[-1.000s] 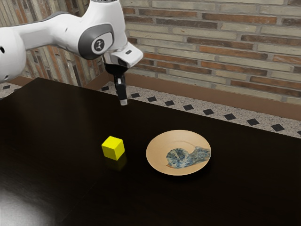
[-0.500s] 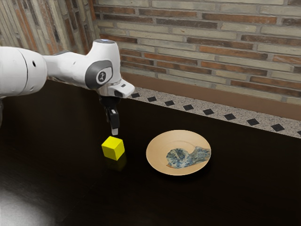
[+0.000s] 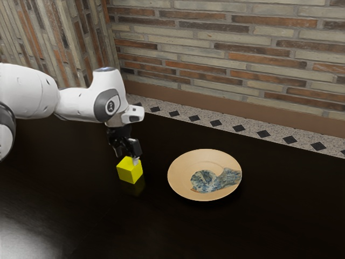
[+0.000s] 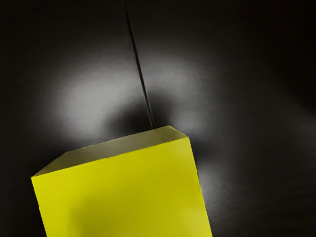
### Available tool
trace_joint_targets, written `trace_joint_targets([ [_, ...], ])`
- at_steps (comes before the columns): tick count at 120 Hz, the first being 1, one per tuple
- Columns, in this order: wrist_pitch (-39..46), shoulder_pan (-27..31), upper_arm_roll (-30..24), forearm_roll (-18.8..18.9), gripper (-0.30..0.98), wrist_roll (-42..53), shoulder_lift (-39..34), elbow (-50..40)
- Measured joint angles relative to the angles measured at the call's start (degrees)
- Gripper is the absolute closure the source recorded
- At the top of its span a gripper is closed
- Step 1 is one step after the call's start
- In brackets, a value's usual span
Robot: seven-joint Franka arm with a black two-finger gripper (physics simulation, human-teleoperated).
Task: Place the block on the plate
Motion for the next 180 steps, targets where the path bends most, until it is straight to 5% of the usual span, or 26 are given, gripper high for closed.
trace_joint_targets([
  [52,5.37,1.18,-0.50,-1.96,0.00,-7.90,5.45,0.40],
  [82,6.03,1.28,-0.68,-1.95,0.21,-10.32,5.89,0.24],
  [132,6.03,-0.77,-4.20,-1.15,0.31,-13.05,1.12,0.38],
  [180,6.47,-8.05,-7.92,-1.03,0.32,-14.94,10.13,14.81],
])
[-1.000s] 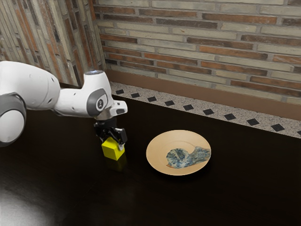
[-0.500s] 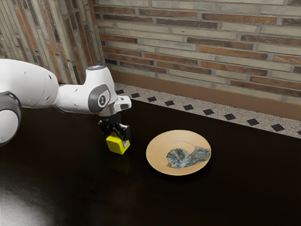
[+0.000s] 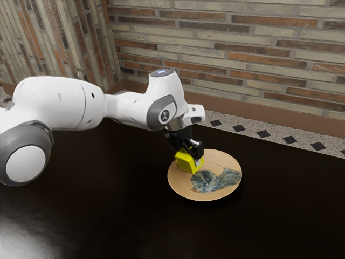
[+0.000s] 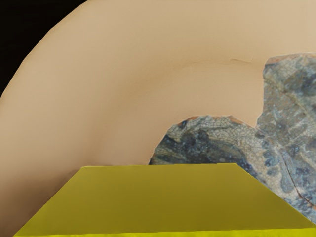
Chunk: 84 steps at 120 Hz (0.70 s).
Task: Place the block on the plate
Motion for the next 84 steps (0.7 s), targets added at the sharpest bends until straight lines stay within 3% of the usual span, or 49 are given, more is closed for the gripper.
trace_joint_targets([
  [22,0.06,-1.41,-1.26,-0.10,0.31,-0.60,6.51,5.29],
  [38,0.04,-1.47,-1.51,-0.33,0.17,-0.60,7.43,6.07],
  [66,-0.33,-1.50,-1.94,-0.07,0.06,-0.47,3.03,4.86],
  [84,-2.77,-1.94,-2.01,4.39,0.03,-0.38,-2.06,3.86],
])
